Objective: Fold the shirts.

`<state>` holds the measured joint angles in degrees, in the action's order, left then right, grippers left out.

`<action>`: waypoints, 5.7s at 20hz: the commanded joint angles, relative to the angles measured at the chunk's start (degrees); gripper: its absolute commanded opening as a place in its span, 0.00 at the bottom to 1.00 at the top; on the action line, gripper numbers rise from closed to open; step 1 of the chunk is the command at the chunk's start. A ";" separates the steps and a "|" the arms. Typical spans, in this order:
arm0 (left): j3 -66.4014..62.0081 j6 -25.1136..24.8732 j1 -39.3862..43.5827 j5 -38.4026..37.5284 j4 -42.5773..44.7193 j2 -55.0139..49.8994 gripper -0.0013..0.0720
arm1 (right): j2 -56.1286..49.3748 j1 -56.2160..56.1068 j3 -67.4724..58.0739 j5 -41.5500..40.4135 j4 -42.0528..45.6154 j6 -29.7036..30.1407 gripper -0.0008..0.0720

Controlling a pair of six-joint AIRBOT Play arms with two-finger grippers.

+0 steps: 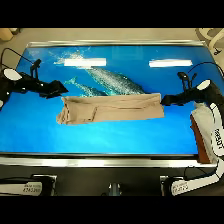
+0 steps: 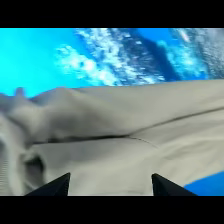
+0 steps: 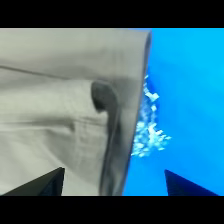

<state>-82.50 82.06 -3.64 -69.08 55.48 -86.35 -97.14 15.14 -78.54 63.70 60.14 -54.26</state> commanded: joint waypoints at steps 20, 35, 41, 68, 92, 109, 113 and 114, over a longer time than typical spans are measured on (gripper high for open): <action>-0.46 -0.85 29.51 18.86 -23.74 -17.20 0.06 | 19.23 -6.05 -0.33 11.69 -10.45 -2.27 0.03; -0.39 -16.96 35.76 26.21 -57.22 -23.61 0.05 | 30.05 -12.22 -0.31 14.64 -9.84 -8.09 0.03; -0.22 -4.04 15.32 21.51 -20.92 -0.15 0.05 | 17.16 -27.89 -0.31 -2.69 -19.12 -6.97 0.03; 0.31 -1.42 1.84 9.05 -4.87 25.24 0.05 | 0.76 -17.25 14.01 2.78 -19.69 -2.29 0.88; 4.31 -1.66 3.74 9.88 -3.80 25.55 0.05 | 4.15 28.96 -36.72 27.39 -14.23 -6.16 0.03; 4.31 -1.68 3.74 9.92 -3.93 25.66 0.05 | 8.68 48.17 -29.79 41.09 16.46 -10.88 0.03; 4.31 -1.66 4.44 9.97 -4.02 25.79 0.05 | 15.54 48.17 -12.00 34.53 23.43 -11.06 0.03; 4.31 -1.64 4.66 9.97 -4.04 25.79 0.05 | 17.22 48.17 -7.10 31.06 23.47 -11.76 0.03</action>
<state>-78.22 80.38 0.62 -59.16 51.46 -60.60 -83.99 63.33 -96.60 100.47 77.78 -65.06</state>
